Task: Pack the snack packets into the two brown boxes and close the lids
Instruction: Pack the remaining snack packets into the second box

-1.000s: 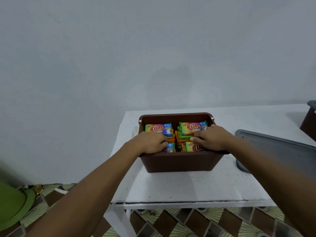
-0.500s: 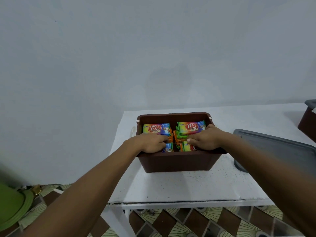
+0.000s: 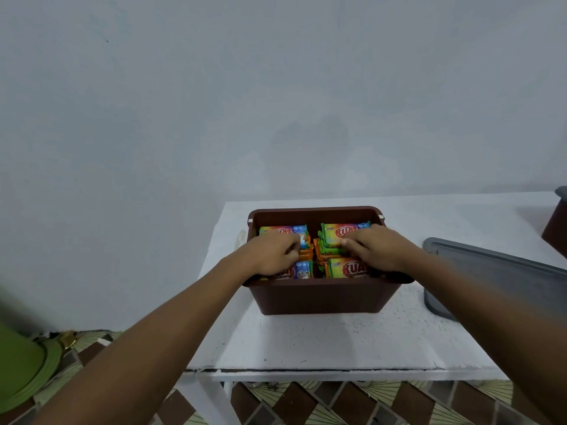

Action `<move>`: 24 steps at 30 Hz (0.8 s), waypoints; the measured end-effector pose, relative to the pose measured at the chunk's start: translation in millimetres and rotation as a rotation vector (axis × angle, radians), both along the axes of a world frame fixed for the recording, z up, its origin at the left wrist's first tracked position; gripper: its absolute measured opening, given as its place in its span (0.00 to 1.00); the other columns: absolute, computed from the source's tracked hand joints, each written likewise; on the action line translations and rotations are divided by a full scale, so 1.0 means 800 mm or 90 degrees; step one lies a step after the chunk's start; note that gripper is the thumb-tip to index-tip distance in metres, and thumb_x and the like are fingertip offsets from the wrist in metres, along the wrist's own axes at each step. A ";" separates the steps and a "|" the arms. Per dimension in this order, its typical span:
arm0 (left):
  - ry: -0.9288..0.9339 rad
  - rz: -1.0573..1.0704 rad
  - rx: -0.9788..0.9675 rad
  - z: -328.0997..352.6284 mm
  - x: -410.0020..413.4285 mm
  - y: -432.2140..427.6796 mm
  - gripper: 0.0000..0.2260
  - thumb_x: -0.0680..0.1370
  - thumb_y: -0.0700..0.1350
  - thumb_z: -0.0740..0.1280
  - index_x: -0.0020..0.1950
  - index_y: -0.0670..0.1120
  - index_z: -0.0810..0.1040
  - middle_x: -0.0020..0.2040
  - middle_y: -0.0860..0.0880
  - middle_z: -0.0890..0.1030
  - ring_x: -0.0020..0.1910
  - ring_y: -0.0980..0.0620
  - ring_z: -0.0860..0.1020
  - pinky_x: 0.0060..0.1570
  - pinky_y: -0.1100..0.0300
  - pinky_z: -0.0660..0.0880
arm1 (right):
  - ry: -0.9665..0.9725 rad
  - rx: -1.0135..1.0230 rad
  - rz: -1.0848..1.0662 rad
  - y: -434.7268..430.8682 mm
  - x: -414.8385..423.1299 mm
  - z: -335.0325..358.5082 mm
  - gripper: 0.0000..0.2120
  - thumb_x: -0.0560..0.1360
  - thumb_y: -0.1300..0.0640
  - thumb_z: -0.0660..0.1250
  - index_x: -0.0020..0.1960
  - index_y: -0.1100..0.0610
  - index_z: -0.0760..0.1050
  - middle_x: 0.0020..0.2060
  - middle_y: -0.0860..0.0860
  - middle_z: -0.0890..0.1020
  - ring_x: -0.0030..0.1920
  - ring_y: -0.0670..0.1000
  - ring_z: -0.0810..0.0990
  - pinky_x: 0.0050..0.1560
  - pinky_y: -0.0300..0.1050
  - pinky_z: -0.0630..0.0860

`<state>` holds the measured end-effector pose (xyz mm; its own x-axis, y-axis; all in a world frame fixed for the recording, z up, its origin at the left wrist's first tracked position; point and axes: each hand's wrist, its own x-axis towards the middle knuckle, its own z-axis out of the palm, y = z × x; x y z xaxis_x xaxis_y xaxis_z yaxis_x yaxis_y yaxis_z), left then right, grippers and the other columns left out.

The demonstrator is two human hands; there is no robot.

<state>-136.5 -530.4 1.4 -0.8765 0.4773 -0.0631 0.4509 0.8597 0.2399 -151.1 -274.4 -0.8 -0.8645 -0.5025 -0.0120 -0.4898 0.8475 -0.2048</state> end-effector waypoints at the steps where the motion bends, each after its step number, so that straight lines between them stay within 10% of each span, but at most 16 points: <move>1: 0.041 0.001 0.009 0.001 -0.005 -0.001 0.04 0.79 0.47 0.61 0.50 0.48 0.73 0.44 0.49 0.80 0.40 0.51 0.78 0.42 0.50 0.78 | 0.011 -0.057 -0.005 0.000 -0.004 0.002 0.13 0.82 0.46 0.54 0.54 0.49 0.76 0.47 0.46 0.81 0.48 0.48 0.80 0.49 0.47 0.77; 15: 0.065 0.045 -0.043 -0.007 -0.060 -0.001 0.23 0.70 0.49 0.76 0.59 0.50 0.69 0.60 0.49 0.74 0.59 0.50 0.74 0.53 0.58 0.72 | 0.020 0.411 0.060 -0.073 -0.047 0.007 0.27 0.77 0.51 0.66 0.71 0.33 0.63 0.66 0.55 0.61 0.65 0.57 0.62 0.58 0.55 0.68; 24: 0.103 0.038 -0.049 -0.015 -0.056 -0.007 0.25 0.71 0.50 0.76 0.63 0.50 0.68 0.61 0.50 0.73 0.58 0.51 0.74 0.55 0.56 0.76 | 0.001 0.398 0.074 -0.067 -0.053 0.008 0.27 0.76 0.51 0.68 0.70 0.35 0.64 0.66 0.54 0.59 0.65 0.57 0.62 0.56 0.55 0.70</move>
<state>-181.5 -536.3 -10.6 -0.9050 0.4228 0.0462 0.4254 0.8993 0.1013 -193.2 -327.9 5.7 -0.8047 -0.4914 -0.3332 -0.5860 0.7477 0.3124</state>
